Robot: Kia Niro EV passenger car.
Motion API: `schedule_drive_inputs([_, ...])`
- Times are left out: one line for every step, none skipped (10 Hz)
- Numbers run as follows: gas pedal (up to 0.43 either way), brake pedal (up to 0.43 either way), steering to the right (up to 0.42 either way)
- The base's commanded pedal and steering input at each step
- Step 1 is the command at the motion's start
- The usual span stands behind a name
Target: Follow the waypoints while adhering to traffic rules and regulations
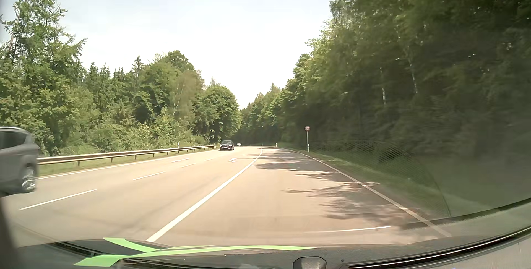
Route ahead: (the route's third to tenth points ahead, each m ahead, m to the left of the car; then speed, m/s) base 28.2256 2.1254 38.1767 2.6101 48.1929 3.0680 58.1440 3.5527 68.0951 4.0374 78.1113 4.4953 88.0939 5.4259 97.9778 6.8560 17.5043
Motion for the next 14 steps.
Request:
schedule_drive_inputs([0.287,0.000,-0.009])
schedule_drive_inputs([0.287,0.000,-0.009])
schedule_drive_inputs([0.287,0.000,-0.009])
schedule_drive_inputs([0.287,0.000,-0.009])
schedule_drive_inputs([0.287,0.000,-0.009])
schedule_drive_inputs([0.287,0.000,-0.009])
schedule_drive_inputs([0.287,0.000,-0.009])
schedule_drive_inputs([0.287,0.000,-0.009])
schedule_drive_inputs([0.287,0.000,-0.009])
schedule_drive_inputs([0.287,0.000,-0.009])
schedule_drive_inputs([0.287,0.000,-0.009])
schedule_drive_inputs([0.287,0.000,-0.009])
schedule_drive_inputs([0.287,0.000,-0.009])
schedule_drive_inputs([0.287,0.000,-0.009])
